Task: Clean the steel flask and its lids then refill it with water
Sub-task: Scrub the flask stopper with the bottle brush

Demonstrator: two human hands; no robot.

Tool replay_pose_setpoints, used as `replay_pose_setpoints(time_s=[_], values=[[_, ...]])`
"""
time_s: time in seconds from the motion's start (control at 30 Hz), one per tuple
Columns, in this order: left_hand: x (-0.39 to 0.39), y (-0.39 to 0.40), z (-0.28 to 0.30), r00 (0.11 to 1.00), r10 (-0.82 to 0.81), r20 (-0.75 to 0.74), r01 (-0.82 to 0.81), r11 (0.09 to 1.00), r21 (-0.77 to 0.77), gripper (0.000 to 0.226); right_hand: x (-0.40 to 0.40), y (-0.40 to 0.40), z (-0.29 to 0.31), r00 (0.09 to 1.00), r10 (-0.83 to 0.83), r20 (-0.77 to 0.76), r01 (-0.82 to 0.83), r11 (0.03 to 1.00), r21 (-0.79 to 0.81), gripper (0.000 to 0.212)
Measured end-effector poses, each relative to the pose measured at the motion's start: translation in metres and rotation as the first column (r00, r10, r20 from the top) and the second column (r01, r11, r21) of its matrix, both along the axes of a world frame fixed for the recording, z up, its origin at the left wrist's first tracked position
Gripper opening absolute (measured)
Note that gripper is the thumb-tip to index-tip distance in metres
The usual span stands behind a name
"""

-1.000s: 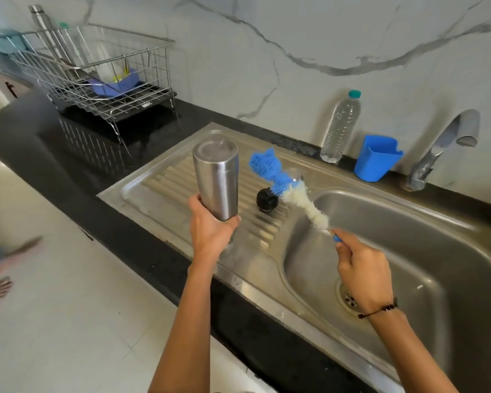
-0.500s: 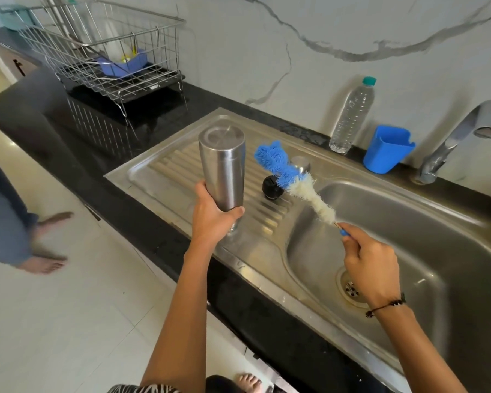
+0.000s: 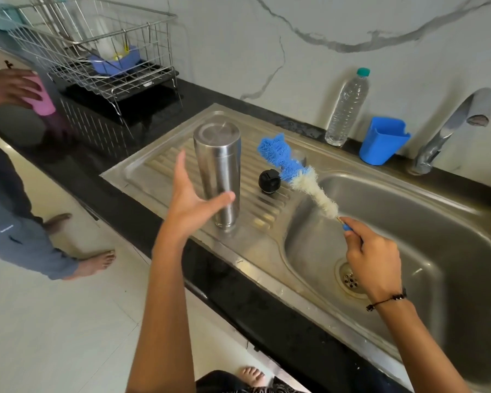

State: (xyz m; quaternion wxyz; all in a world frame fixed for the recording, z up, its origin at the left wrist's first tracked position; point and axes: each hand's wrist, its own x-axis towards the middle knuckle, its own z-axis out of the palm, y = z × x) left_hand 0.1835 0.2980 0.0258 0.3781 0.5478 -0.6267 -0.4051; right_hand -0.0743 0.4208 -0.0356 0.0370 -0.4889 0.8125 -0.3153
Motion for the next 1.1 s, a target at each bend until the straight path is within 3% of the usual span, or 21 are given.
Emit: replay_pose_setpoints(time_s=[0.07,0.13,0.2,0.27,0.33,0.4,0.53,0.63,0.73,0.87,1.1], values=[[0.006,0.009,0.035,0.991,0.09,-0.104,-0.119,0.942,-0.314,0.092,-0.002,0.003,0.0,1.0,-0.021,0.012,0.021,1.0,0.01,0.032],[0.004,0.018,0.069,0.97,0.078,-0.229,-0.212,0.732,-0.647,0.068,-0.003,0.005,0.0,0.999,-0.044,0.022,0.044,0.999,0.021,0.031],[-0.011,0.022,0.087,0.968,-0.023,-0.251,-0.197,0.553,-0.81,0.053,-0.005,0.007,0.0,0.997,-0.067,0.029,0.066,0.998,0.022,0.031],[-0.038,0.024,0.094,0.964,-0.133,-0.229,-0.14,0.478,-0.867,0.042,-0.006,0.009,0.0,0.996,-0.085,0.026,0.085,0.996,0.02,0.031],[-0.069,0.024,0.089,0.958,-0.226,-0.178,-0.045,0.494,-0.868,0.037,-0.01,0.012,0.001,0.994,-0.111,0.015,0.111,0.994,0.016,0.031],[-0.096,0.016,0.068,0.966,-0.249,-0.07,0.087,0.567,-0.819,0.032,-0.015,0.017,0.002,0.99,-0.14,-0.002,0.14,0.99,0.004,0.031],[-0.127,-0.019,0.012,0.951,-0.21,0.227,0.299,0.815,-0.497,0.034,-0.023,0.033,0.005,0.98,-0.199,-0.006,0.199,0.98,-0.023,0.032],[-0.141,-0.048,-0.023,0.806,-0.18,0.564,0.341,0.919,-0.195,0.046,-0.027,0.043,0.005,0.967,-0.252,-0.036,0.25,0.968,-0.034,0.031],[-0.151,-0.065,-0.046,0.668,-0.223,0.71,0.296,0.955,0.022,0.054,-0.029,0.047,0.006,0.955,-0.29,-0.06,0.289,0.957,-0.024,0.03],[-0.163,-0.075,-0.067,0.622,-0.204,0.756,0.246,0.968,0.059,0.05,-0.028,0.042,0.014,0.945,-0.319,-0.073,0.319,0.948,-0.004,0.032],[-0.167,-0.08,-0.065,0.887,-0.091,0.452,0.149,0.984,-0.093,0.044,-0.052,0.01,0.064,0.925,-0.306,-0.226,0.331,0.94,0.083,0.06]])
